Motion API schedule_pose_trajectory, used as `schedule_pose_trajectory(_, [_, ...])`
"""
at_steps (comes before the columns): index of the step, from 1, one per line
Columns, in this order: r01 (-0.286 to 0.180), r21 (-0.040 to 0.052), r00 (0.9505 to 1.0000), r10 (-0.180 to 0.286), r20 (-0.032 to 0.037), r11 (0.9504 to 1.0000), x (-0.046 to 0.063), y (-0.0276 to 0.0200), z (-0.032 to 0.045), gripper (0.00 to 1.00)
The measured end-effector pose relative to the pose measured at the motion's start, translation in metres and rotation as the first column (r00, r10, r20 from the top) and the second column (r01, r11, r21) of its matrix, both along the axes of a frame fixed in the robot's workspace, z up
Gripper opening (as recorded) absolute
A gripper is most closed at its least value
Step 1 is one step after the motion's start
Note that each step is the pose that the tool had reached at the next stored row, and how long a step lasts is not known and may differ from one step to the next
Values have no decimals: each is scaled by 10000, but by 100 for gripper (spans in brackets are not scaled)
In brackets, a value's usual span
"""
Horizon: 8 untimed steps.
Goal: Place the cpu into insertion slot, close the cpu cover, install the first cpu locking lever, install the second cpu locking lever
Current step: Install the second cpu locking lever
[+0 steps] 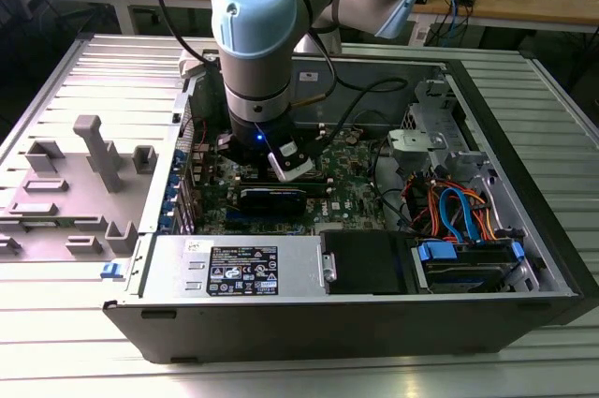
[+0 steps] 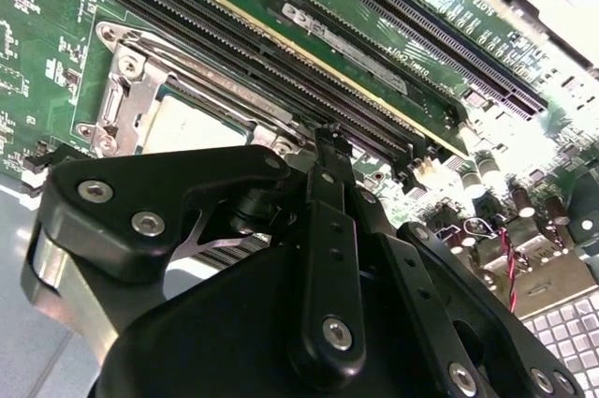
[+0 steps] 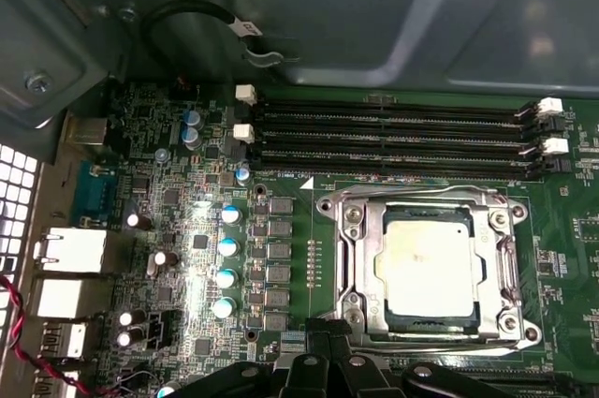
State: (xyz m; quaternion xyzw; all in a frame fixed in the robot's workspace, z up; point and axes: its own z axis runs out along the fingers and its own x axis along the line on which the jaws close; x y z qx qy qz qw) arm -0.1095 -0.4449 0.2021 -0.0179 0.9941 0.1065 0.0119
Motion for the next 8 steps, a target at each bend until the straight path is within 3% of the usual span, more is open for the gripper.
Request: schedule_pose_trajectory(8, [1, -18, 10000, -1, -4, 10000, 0, 6, -22, 11])
